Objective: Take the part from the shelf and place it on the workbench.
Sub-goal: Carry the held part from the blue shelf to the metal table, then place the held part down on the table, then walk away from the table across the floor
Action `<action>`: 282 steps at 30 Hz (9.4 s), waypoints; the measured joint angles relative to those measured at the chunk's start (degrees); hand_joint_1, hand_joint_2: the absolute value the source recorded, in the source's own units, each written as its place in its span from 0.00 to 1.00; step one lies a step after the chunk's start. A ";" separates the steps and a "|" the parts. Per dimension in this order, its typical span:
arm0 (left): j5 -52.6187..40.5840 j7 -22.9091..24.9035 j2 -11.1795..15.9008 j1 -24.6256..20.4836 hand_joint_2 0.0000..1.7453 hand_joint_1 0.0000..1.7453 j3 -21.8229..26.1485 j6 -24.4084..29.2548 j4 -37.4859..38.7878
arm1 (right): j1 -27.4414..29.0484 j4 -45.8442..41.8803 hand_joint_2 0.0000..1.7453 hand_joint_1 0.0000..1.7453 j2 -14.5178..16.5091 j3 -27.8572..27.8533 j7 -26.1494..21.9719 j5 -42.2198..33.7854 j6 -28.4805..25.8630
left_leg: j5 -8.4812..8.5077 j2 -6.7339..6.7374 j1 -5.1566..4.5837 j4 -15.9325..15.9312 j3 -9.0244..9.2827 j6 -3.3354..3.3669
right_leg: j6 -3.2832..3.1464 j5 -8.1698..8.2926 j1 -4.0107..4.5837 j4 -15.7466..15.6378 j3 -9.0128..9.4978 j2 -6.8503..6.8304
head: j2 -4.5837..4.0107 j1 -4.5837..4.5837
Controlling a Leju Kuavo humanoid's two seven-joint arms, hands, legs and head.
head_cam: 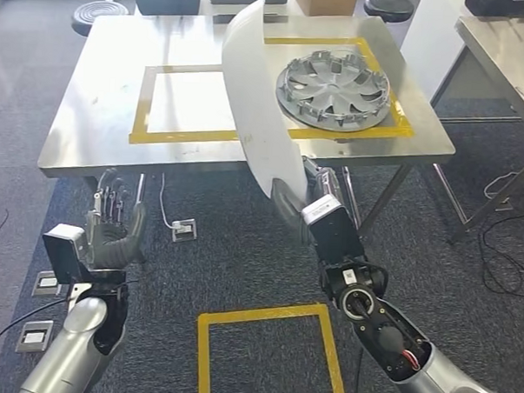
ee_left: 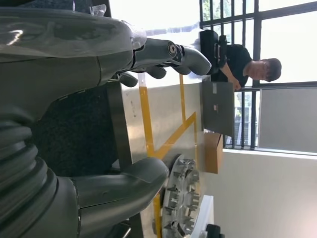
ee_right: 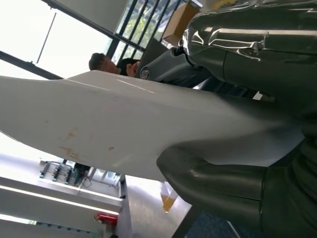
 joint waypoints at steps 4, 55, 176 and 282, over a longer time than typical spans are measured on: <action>-0.09 -0.22 -0.22 -0.55 1.00 0.00 -0.01 -0.14 0.72 | -2.12 2.28 1.00 1.00 -0.11 -0.39 -1.28 -0.58 0.99 | -2.37 -0.04 -0.11 -0.05 2.33 -0.90 | -0.93 11.29 0.35 -12.97 2.12 -0.23 | 0.00 0.61; -1.96 -0.10 1.59 -2.63 1.00 0.00 0.59 0.09 1.16 | -21.84 36.24 1.00 1.00 4.91 -1.27 -10.63 -1.22 10.80 | 5.13 -0.35 -0.61 -1.82 -4.90 -0.15 | -0.98 4.67 0.36 -9.32 8.65 0.13 | 0.00 -2.49; 0.25 -1.90 -4.10 -6.08 0.25 0.00 -1.29 -5.29 -0.90 | -27.95 70.12 0.00 0.00 24.86 14.52 -12.56 5.81 13.33 | -2.22 -0.59 -0.45 -1.39 2.27 -2.49 | -1.80 13.60 0.04 -14.02 1.07 0.67 | 0.00 -2.09; -3.34 0.10 1.69 0.13 0.00 0.00 1.22 3.28 -7.13 | 1.77 -4.67 0.00 0.00 -3.68 -10.27 3.85 -7.25 2.50 | 2.52 0.22 -0.62 2.91 -6.64 -2.42 | -1.43 6.00 -0.45 -13.48 9.80 -0.50 | 0.00 -0.30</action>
